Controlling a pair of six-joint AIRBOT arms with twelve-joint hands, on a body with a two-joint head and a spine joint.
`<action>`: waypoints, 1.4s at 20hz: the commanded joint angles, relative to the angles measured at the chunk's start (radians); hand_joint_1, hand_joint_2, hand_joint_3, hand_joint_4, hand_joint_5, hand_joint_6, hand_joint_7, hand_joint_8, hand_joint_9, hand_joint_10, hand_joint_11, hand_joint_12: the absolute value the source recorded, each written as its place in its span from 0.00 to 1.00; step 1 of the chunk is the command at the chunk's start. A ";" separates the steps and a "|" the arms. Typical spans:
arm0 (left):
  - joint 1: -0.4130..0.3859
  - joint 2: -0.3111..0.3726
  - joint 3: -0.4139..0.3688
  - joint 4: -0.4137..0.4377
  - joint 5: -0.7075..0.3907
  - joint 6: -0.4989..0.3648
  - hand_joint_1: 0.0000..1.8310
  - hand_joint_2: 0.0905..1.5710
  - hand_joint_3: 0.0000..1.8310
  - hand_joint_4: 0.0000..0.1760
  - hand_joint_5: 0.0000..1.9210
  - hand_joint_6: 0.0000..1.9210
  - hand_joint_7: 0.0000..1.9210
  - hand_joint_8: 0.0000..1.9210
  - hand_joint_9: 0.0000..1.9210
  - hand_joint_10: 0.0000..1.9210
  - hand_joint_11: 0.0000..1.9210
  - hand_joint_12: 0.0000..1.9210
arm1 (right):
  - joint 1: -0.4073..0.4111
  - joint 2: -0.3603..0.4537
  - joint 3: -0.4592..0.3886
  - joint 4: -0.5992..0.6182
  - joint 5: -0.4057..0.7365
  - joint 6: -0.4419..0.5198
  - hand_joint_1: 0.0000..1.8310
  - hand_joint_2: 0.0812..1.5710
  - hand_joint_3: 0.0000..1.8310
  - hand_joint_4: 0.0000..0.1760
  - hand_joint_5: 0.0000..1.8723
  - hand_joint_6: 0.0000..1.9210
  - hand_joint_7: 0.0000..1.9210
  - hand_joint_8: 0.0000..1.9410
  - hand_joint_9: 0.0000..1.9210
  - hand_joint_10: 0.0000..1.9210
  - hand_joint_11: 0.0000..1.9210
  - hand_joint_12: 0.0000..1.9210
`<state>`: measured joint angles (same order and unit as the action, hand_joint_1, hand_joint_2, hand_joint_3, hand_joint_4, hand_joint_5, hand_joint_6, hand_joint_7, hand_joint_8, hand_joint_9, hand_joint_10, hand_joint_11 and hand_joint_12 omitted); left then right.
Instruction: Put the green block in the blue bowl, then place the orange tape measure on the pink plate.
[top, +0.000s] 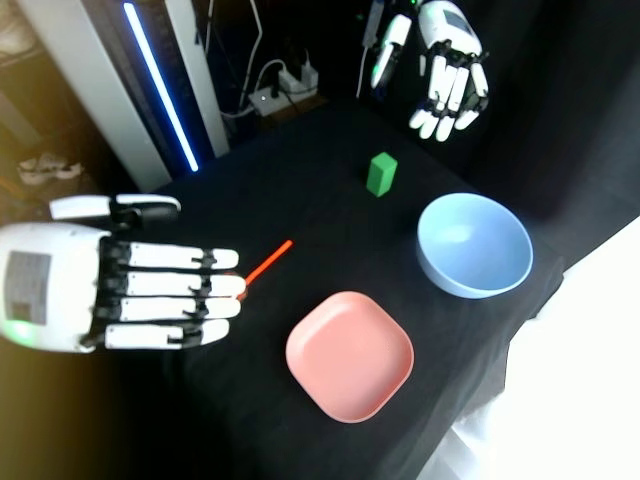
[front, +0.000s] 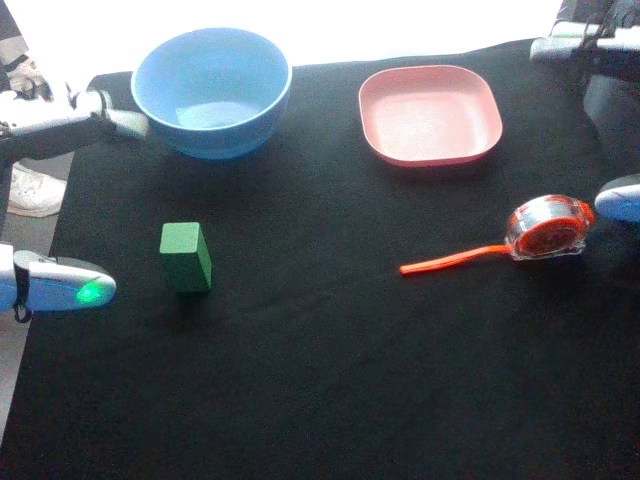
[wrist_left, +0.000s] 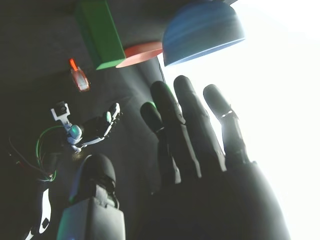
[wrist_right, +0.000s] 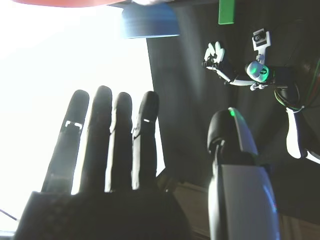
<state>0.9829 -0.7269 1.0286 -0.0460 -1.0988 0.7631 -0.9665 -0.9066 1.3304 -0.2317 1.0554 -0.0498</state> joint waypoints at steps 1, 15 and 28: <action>-0.006 -0.001 0.007 -0.030 -0.112 -0.006 0.33 0.55 0.01 0.88 0.11 0.00 0.03 0.00 0.04 0.01 0.00 0.28 | 0.011 -0.002 0.005 0.048 0.107 0.009 0.51 0.60 0.01 0.89 0.11 0.00 0.02 0.00 0.03 0.01 0.00 0.25; -0.154 -0.146 0.096 0.075 0.101 -0.006 0.46 0.60 0.00 0.45 0.21 0.00 0.14 0.00 0.15 0.01 0.00 0.39 | 0.011 -0.008 0.012 0.044 0.101 0.010 0.49 0.62 0.00 0.70 0.12 0.00 0.01 0.00 0.05 0.00 0.00 0.31; -0.254 -0.244 0.178 0.117 0.236 -0.005 0.49 0.68 0.01 0.44 0.29 0.00 0.26 0.00 0.23 0.01 0.00 0.53 | 0.011 -0.009 0.012 0.045 0.101 0.010 0.52 0.61 0.00 0.78 0.12 0.00 0.01 0.00 0.08 0.00 0.00 0.39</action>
<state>0.7403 -0.9707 1.2011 0.0891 -0.7612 0.7620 -0.9665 -0.9169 1.3384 -0.2352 1.0473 -0.0494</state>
